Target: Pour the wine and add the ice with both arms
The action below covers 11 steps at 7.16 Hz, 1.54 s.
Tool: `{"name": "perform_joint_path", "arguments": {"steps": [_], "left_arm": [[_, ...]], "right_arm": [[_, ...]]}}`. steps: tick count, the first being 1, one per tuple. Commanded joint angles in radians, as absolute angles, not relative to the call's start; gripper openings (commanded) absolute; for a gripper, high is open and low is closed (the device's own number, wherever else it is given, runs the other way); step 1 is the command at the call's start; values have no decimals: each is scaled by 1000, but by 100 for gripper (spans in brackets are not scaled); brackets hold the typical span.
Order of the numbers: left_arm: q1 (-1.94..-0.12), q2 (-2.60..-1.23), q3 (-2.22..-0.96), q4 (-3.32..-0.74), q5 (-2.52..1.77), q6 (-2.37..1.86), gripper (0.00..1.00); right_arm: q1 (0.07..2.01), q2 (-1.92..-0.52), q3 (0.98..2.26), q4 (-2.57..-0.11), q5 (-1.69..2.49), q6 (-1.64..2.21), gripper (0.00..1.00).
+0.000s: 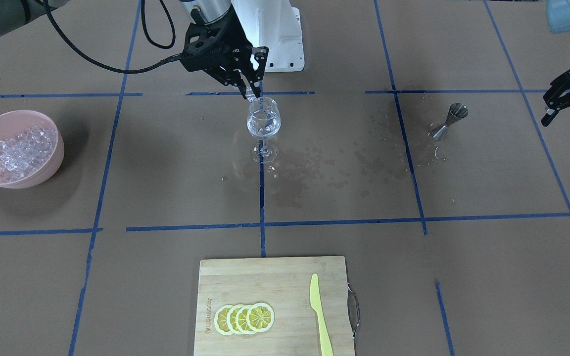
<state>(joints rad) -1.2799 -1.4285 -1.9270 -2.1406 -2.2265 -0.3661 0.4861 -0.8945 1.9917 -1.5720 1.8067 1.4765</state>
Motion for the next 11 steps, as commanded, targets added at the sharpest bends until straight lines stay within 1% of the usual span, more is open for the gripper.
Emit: {"name": "perform_joint_path", "arguments": {"steps": [1,2,3,4,6,7,8,9,11], "left_arm": [[-1279,-1428,-1927,-2149,-2224,-368,100],[-1279,-1428,-1928,-2149,-2224,-371,100],[-1281,-1428,-1930,-2149,-2224,-373,100],[-1279,-1428,-1933,-2149,-2224,-374,100],[-1279,-1428,-1933,-2149,-2220,-374,100],[-1281,-1428,-1933,-2149,-2218,-374,100],[-1281,-1428,-1931,-2151,-2215,-374,100],[-1282,-1416,-1928,-2151,-2207,-364,100],[-1284,-1398,-1921,-2157,-2088,-338,100]], "right_arm": [[474,-871,1968,-1572,1795,1489,0],[474,-865,1954,-1572,1795,1489,0],[476,-856,1932,-1572,1795,1489,62],[476,-854,1931,-1572,1790,1489,99],[483,-867,1951,-1572,1792,1488,99],[517,-909,1995,-1572,1811,1486,99],[558,-990,2047,-1572,1854,1482,99],[651,-1050,2060,-1568,1958,1459,100],[777,-1185,2069,-1559,2065,1232,100]]}}
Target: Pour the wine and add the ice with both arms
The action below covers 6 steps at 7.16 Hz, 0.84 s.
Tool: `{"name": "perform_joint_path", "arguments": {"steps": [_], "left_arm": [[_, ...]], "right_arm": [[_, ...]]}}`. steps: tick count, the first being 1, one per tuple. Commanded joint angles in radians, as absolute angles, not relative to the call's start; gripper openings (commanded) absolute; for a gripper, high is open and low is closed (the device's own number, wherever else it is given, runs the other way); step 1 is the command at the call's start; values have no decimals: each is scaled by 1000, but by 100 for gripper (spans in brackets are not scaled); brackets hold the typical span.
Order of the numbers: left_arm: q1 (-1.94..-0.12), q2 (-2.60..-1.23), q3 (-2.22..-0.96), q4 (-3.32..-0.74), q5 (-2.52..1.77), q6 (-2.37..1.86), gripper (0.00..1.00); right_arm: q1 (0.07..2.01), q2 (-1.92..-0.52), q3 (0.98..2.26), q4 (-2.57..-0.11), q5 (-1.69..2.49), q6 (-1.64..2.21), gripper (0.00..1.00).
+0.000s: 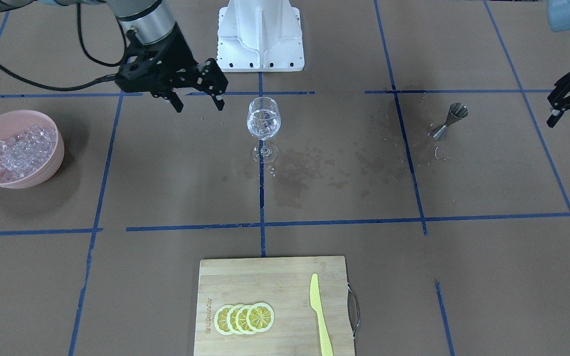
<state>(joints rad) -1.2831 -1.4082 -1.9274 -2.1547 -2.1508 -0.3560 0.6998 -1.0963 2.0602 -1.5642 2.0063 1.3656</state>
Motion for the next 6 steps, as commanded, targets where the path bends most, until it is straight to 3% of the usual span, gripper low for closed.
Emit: {"name": "perform_joint_path", "arguments": {"steps": [1,3,6], "left_arm": [[-1290,-1388,-1913,-2157,-2073,-246,100],[-1327,-1358,-1910,-2157,-2085,-124,100],[-1331,-1295,-1888,-2181,-2309,-138,100]], "right_arm": [[819,-1248,2071,-1559,2063,1119,100],[955,-1418,2072,-1560,2060,833,100],[1266,-1555,1984,-1563,2208,356,100]]}}
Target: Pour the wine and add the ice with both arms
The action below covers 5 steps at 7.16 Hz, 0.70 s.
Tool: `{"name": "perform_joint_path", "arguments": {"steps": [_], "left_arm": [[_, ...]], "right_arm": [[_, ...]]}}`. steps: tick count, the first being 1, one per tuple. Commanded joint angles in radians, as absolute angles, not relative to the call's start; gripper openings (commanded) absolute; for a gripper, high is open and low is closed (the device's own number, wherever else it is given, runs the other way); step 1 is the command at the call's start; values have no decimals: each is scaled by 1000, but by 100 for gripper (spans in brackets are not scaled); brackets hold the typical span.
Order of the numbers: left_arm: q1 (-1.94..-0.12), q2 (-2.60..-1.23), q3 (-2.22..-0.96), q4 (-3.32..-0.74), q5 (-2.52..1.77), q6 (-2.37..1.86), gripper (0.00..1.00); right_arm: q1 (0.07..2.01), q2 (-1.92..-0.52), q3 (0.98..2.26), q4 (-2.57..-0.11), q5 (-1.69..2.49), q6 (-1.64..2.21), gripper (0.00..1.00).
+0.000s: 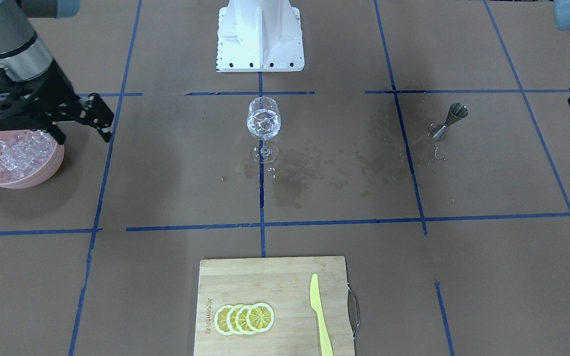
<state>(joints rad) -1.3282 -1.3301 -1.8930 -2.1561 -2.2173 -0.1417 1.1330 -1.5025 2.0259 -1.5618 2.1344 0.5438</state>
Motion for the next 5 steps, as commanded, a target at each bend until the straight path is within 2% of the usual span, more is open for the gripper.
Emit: {"name": "perform_joint_path", "arguments": {"steps": [1,3,4,5], "left_arm": [[-1333,-1292,-1870,-2254,-2318,-140,100],[-1336,-1298,-1835,-2250,-2421,-140,100],[-1373,-1258,-1818,-2249,-2516,-140,100],[-1394,-1253,-1803,-2231,-2520,-141,100]], "right_arm": [[1366,-1581,1949,-1574,2264,207,100],[1466,-1604,1863,-1569,2318,183,100],[1476,-1609,1808,-1560,2385,139,100],[1497,-1606,1796,-1572,2387,99,100]]}}
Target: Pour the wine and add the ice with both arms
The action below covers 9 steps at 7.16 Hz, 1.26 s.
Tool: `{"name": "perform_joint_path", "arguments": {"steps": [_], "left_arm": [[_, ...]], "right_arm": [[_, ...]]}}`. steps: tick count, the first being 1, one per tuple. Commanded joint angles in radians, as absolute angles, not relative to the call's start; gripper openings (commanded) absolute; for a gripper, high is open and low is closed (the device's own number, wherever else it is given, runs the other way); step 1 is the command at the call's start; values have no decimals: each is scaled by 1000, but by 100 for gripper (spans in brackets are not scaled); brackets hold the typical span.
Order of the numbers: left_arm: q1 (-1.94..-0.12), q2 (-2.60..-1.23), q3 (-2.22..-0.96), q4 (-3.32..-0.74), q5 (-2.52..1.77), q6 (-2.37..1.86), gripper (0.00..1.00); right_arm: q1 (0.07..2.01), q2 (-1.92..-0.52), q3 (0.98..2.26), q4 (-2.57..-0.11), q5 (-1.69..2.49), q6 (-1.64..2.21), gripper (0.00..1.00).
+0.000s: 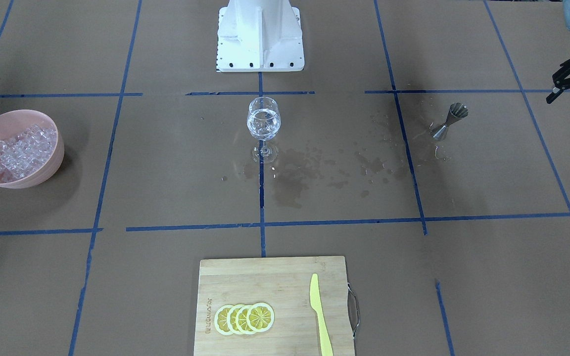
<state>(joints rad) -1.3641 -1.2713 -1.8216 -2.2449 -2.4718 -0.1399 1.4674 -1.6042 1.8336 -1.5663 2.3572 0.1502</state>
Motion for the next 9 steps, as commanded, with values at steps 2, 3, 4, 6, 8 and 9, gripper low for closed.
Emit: {"name": "perform_joint_path", "arguments": {"steps": [2,3,4,6,8,9], "left_arm": [[-1397,-1313,-1830,-1841,-2507,-140,100],[-1443,-1331,-1833,-1777,-2415,-134,100],[-1486,-1339,-1830,-1732,-2369,-47,100],[-1560,-1461,-1827,-1402,-2347,131,100],[-1628,-1491,-1835,-1390,-2287,141,100],[-1628,-1490,-1841,-1388,-2287,141,100]], "right_arm": [[1488,-1606,1804,-1574,2382,91,100],[1485,-1612,1798,-1574,2373,65,100],[1485,-1615,1795,-1574,2372,45,100],[1485,-1644,1801,-1572,2373,20,100],[1485,-1652,1804,-1572,2376,18,100],[1485,-1660,1807,-1571,2381,18,100]]}}
